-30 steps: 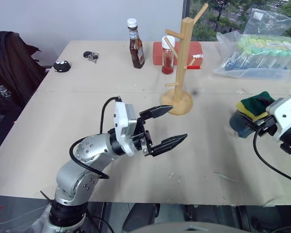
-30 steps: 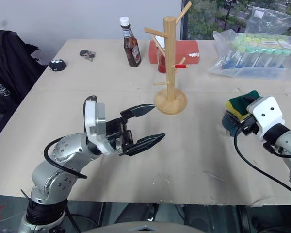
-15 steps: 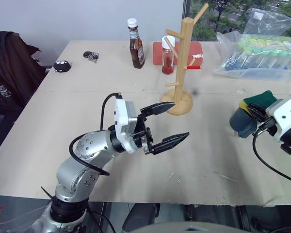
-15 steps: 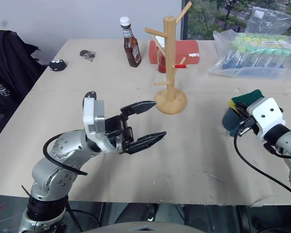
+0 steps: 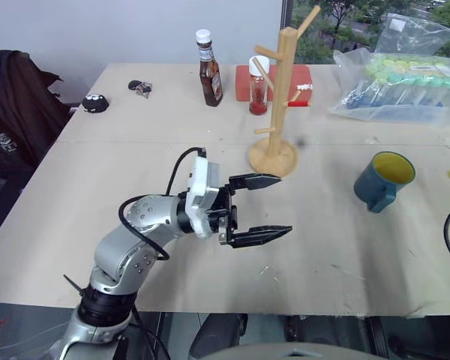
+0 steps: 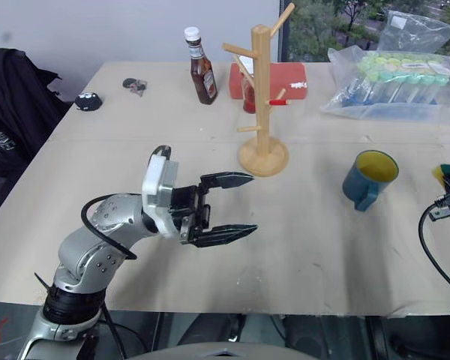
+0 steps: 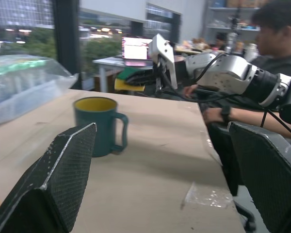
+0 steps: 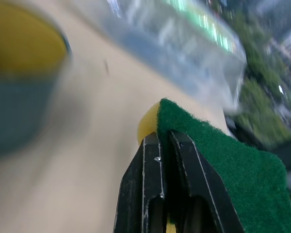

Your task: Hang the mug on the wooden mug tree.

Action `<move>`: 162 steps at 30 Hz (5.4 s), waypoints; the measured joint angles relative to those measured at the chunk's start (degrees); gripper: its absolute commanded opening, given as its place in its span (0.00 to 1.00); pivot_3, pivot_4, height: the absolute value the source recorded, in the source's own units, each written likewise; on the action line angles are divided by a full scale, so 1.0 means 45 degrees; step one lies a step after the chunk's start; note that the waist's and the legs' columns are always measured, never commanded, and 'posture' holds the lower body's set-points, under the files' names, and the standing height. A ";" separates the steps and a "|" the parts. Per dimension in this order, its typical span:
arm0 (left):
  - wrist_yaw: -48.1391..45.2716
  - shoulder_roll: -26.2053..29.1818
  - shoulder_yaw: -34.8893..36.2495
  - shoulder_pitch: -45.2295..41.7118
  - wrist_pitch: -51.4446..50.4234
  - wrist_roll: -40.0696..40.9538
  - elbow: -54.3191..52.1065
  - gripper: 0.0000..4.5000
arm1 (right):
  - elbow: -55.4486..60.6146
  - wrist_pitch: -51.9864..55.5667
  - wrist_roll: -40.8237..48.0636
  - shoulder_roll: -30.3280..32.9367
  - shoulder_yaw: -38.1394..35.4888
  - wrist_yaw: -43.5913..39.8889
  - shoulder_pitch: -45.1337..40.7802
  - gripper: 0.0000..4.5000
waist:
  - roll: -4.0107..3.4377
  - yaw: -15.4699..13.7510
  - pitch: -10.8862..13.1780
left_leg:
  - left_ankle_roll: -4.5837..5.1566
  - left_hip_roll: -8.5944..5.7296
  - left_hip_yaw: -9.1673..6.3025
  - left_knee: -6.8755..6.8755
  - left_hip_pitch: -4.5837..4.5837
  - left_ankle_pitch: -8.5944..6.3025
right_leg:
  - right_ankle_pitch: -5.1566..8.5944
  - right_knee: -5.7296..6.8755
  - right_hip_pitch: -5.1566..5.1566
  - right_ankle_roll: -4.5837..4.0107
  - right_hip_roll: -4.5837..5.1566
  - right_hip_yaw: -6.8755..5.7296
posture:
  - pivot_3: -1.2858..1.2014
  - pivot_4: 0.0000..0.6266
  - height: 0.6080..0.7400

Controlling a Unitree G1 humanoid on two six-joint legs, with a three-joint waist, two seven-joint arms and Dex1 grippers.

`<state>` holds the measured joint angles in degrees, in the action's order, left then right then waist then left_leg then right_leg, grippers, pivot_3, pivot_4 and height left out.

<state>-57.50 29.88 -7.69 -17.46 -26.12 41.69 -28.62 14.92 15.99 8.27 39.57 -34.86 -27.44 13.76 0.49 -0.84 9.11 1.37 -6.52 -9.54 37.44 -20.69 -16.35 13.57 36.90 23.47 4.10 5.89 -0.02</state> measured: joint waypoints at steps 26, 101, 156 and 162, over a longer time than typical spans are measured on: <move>0.0630 -0.0422 -0.0305 0.0087 0.0326 -0.1344 0.0632 1.00 | 0.6066 0.4802 0.3176 -0.2630 0.2080 0.0754 0.2461 0.92 | -0.0014 0.0008 -0.0018 | 0.0003 0.0015 0.0024 0.0003 0.0008 -0.0003 | -0.0012 0.0003 0.0008 0.0018 0.0004 0.0051 | 0.52 0.24 1.00; 0.2000 -0.0707 0.0349 0.1124 0.0609 -0.1384 -0.0142 1.00 | 0.2569 0.3213 0.0047 -0.3945 0.4264 0.3186 -0.3219 0.01 | -0.0024 0.0289 -0.0024 | 0.0011 0.0031 0.0158 -0.0004 0.0021 -0.0004 | -0.0039 0.0027 0.0062 0.0029 -0.0064 0.0131 | 0.52 0.24 1.00; 0.6705 -0.3752 0.0359 0.3103 0.5358 -0.4381 -0.1031 1.00 | -0.7489 -0.0989 -0.0926 -0.0025 1.0082 -0.9621 -1.7209 0.01 | 0.0024 0.0035 0.0016 | 0.0032 0.0170 0.0301 0.0005 -0.0071 -0.0027 | -0.0170 -0.0063 0.0175 -0.0021 -0.0158 0.0209 | 0.52 0.24 1.00; 0.7196 -0.3795 0.0704 0.3049 0.4737 -0.3956 -0.1031 1.00 | -0.7355 -0.0669 -0.1202 -0.0031 1.0136 -0.9436 -1.7208 0.01 | 0.0024 0.0030 0.0016 | 0.0031 0.0170 0.0301 0.0006 -0.0072 -0.0027 | -0.0171 -0.0059 0.0178 -0.0021 -0.0159 0.0209 | 0.52 0.24 1.00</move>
<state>-25.12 12.81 -4.52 -3.75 -4.80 23.89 -33.26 -18.18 12.98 2.86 39.43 10.76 -69.90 -63.68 0.60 -0.70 9.18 1.51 -5.76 -8.19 37.47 -21.02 -16.47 12.80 36.64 24.27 4.00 5.17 0.92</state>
